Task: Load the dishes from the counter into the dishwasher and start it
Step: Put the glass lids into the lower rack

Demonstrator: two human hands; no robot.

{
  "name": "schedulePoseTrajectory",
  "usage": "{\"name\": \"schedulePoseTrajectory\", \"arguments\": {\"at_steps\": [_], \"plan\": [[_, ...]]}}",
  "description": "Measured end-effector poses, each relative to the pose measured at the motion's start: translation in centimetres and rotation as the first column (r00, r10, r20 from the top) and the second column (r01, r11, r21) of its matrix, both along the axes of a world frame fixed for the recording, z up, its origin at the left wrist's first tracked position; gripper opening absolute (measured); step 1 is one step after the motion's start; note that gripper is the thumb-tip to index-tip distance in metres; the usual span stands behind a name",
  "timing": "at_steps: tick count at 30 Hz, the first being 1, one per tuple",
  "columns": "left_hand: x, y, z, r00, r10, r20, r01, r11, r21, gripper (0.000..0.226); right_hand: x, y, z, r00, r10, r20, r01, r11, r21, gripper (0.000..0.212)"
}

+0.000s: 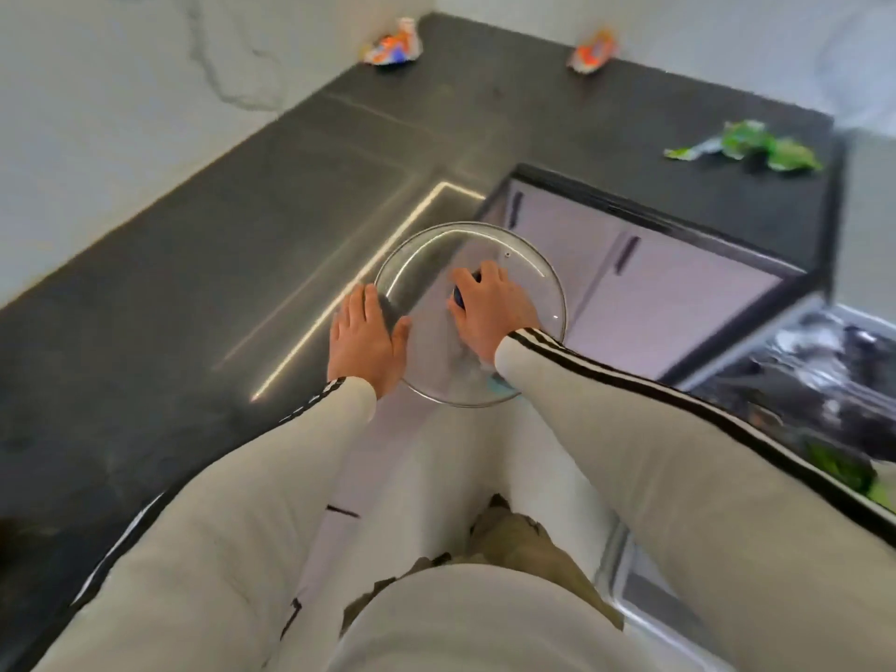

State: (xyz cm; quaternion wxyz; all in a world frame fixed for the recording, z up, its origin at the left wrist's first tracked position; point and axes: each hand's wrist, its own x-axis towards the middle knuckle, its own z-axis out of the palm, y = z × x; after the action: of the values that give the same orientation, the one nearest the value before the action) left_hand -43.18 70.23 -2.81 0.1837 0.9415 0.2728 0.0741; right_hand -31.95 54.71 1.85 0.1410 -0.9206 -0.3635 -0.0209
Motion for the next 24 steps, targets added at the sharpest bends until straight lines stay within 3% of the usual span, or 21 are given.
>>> {"name": "schedulePoseTrajectory", "arguments": {"at_steps": [6,12,18,24], "plan": [[6.2,-12.4,-1.7,0.919,-0.392,-0.04,0.391,0.92,-0.023,0.07,-0.1,-16.4,-2.1,0.908,-0.395,-0.136,0.39,0.919,-0.066,0.045],[8.9,-27.0,-5.1,0.756,-0.643,-0.125,0.632,0.766,-0.12,0.071,-3.1,-30.8,-5.4,0.707,-0.68,-0.196,0.669,0.733,-0.128,0.04],[10.4,-38.3,-8.6,0.626,-0.746,-0.227,0.725,0.664,-0.183,0.07,-4.0,-41.2,-9.6,0.52,-0.782,-0.344,0.784,0.597,-0.172,0.037],[12.7,-42.1,-12.5,0.568,-0.762,-0.312,0.762,0.63,-0.152,0.059,-2.8,-46.5,-14.2,0.357,-0.779,-0.516,0.787,0.548,-0.283,0.043]]}}
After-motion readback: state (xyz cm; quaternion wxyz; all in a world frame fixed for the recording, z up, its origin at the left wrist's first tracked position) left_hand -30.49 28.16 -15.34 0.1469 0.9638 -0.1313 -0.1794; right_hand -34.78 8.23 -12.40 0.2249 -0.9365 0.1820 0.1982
